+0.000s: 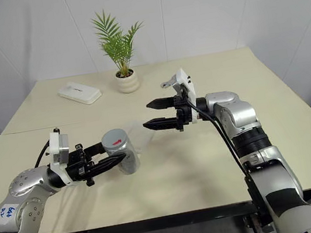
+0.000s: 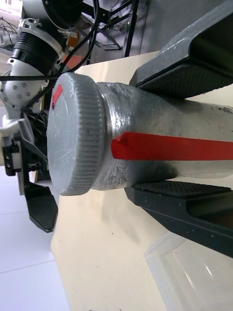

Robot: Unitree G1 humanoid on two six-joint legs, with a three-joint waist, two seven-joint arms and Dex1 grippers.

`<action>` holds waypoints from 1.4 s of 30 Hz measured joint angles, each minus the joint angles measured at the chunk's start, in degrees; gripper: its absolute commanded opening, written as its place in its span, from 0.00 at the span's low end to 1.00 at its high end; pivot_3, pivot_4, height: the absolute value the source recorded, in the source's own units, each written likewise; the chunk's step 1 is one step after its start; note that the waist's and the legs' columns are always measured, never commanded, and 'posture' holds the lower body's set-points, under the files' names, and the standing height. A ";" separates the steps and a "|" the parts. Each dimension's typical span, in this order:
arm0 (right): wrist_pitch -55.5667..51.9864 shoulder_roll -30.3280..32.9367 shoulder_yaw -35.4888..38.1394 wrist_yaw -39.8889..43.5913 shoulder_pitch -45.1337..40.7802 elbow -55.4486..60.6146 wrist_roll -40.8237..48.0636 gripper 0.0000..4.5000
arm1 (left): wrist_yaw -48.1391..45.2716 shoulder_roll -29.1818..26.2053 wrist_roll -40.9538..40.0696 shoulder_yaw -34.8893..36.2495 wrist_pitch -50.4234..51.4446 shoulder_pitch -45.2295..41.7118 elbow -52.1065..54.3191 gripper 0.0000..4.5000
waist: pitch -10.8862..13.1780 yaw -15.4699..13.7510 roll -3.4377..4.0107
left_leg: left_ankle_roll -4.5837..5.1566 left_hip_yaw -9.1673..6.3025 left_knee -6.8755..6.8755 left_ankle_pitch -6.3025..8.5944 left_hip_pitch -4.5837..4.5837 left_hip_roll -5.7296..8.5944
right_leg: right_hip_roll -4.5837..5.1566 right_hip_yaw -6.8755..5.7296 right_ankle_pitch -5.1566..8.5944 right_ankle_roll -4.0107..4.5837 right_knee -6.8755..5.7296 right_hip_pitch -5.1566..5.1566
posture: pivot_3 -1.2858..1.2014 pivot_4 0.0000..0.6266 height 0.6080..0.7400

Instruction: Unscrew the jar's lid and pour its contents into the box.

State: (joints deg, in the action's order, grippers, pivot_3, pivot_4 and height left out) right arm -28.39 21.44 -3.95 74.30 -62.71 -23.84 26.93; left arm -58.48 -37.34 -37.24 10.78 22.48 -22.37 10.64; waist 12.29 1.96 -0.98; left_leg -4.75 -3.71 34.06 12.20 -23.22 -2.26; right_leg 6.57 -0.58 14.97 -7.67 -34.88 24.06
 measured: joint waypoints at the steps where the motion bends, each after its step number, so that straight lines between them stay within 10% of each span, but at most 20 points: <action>1: -1.07 -0.49 0.00 0.03 0.00 1.91 0.88 1.00 | 0.00 -0.14 0.03 0.00 0.03 0.00 0.00 0.43 | 0.00 -0.01 0.00 | 0.00 0.00 0.00 0.00 0.00 0.00 | 0.00 0.00 0.00 0.00 -0.01 0.00 | 0.52 0.24 1.00; 15: -4.20 -10.74 -7.31 -7.13 1.83 13.10 -0.16 1.00 | 0.06 -0.24 0.17 -0.86 0.62 -0.02 -0.01 0.43 | 0.00 -0.28 0.00 | 0.00 0.00 0.08 0.00 0.00 0.00 | 0.00 0.00 0.00 0.01 -0.10 0.01 | 0.52 0.24 1.00; 42: 2.22 -7.92 -7.25 -3.11 -0.98 1.84 -3.24 1.00 | 2.38 0.65 0.51 -0.82 1.32 -1.71 -1.41 0.43 | 0.00 -0.19 -0.01 | 0.00 0.00 0.09 0.00 0.01 -0.01 | -0.02 0.01 0.00 0.01 -0.13 0.01 | 0.52 0.24 1.00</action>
State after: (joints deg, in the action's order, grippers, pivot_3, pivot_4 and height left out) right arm -26.17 13.53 -11.20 71.19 -63.70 -21.99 23.69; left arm -56.09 -36.68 -36.73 9.96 23.80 -24.09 9.24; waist 12.28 1.77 -0.99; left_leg -4.75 -3.72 34.15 12.19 -23.21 -2.27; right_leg 6.56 -0.57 14.96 -7.66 -35.01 24.08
